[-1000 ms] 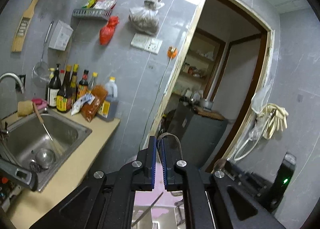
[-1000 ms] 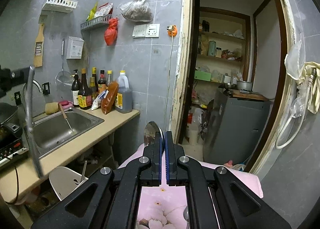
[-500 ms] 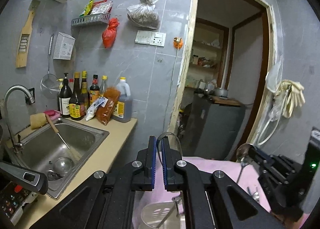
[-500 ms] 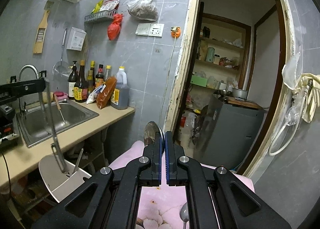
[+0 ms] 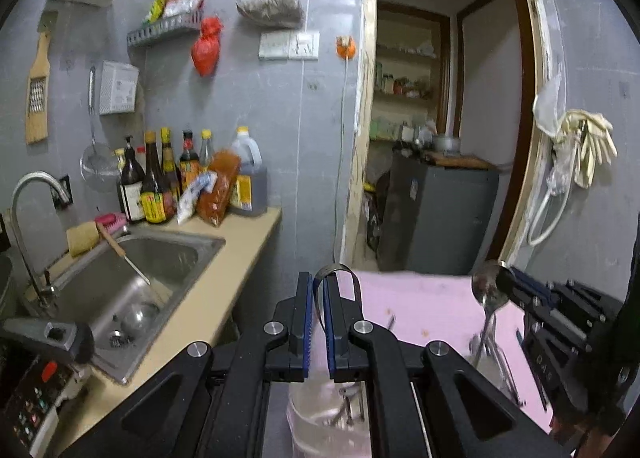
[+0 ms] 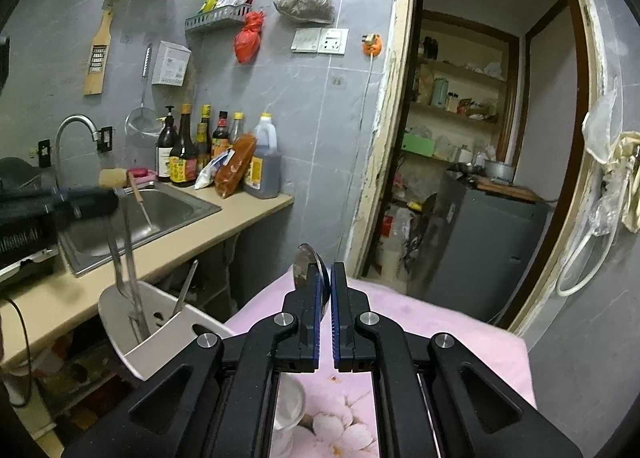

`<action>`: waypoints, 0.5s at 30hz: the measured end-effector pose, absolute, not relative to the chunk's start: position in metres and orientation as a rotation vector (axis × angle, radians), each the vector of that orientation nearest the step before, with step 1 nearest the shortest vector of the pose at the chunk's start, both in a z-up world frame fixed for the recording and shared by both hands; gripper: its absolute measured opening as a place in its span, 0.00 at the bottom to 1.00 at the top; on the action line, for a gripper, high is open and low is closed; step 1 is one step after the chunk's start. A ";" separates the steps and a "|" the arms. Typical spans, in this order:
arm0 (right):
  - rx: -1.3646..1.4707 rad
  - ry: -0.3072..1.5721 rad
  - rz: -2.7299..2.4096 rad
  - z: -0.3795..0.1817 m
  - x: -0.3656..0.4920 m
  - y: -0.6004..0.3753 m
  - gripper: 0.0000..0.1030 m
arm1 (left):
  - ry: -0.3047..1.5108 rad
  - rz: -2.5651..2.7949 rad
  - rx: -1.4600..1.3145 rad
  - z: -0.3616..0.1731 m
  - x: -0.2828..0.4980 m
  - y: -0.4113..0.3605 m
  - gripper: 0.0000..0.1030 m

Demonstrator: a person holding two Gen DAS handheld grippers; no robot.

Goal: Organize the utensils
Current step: 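Open both tools to drop the tongs and spoon into the caddy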

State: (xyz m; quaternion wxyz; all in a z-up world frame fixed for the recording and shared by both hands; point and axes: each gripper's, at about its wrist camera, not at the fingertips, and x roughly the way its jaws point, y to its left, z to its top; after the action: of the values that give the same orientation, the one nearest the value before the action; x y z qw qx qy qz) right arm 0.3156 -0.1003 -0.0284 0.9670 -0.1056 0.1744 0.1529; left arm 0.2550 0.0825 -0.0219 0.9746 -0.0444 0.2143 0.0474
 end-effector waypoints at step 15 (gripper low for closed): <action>-0.006 0.337 0.282 0.001 0.283 -0.180 0.54 | 0.460 -0.035 -0.242 -0.022 0.240 0.061 0.59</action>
State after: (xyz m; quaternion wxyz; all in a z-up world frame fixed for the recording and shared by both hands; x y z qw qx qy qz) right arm 0.2834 -0.1803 0.0007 0.9760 -0.0029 0.1669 0.1397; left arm 0.2403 0.0607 -0.0223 0.9663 -0.1198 0.2273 -0.0171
